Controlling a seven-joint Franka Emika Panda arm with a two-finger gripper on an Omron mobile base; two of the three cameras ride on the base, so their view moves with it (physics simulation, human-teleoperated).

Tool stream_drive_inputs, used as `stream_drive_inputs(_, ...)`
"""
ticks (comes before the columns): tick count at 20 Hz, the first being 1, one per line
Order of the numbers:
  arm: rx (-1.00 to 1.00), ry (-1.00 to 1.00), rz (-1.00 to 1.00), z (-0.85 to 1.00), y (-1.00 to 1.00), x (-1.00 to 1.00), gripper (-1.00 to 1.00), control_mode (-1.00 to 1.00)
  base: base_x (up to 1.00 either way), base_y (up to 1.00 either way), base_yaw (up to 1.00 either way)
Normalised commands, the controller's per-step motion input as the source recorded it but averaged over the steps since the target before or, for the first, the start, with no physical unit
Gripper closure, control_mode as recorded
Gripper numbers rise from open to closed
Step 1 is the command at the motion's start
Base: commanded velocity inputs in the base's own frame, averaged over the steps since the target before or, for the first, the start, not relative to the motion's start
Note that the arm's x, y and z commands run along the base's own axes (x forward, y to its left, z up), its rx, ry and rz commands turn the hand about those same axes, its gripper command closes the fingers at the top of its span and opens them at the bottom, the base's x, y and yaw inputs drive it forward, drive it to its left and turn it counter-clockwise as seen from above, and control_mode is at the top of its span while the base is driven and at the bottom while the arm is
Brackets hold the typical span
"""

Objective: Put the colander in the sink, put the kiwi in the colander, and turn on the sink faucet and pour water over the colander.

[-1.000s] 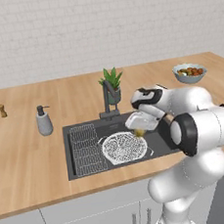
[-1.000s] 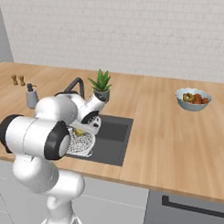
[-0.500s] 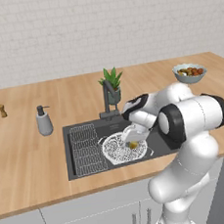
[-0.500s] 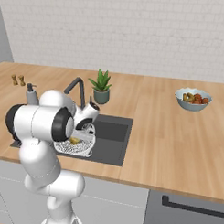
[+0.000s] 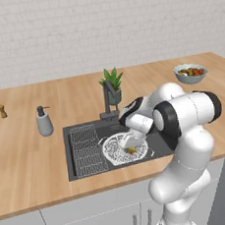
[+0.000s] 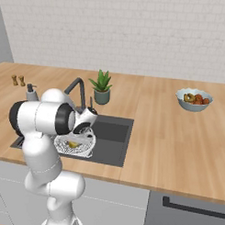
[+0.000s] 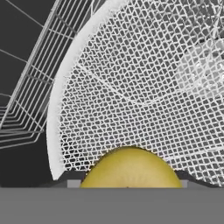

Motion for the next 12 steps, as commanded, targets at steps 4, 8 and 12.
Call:
stream_drive_inputs(4,0.0,-0.04,0.01,-0.21,0.3,-0.01,-1.0,-1.0,0.0,0.0,0.0)
stream_drive_inputs(8,0.0,-0.08,0.0,0.03,0.06,0.0,-1.0,-1.0,0.0,0.0,0.0)
stream_drive_inputs(12,0.0,-0.14,0.0,0.37,-0.12,-0.04,-1.0,-1.0,0.0,0.0,0.0)
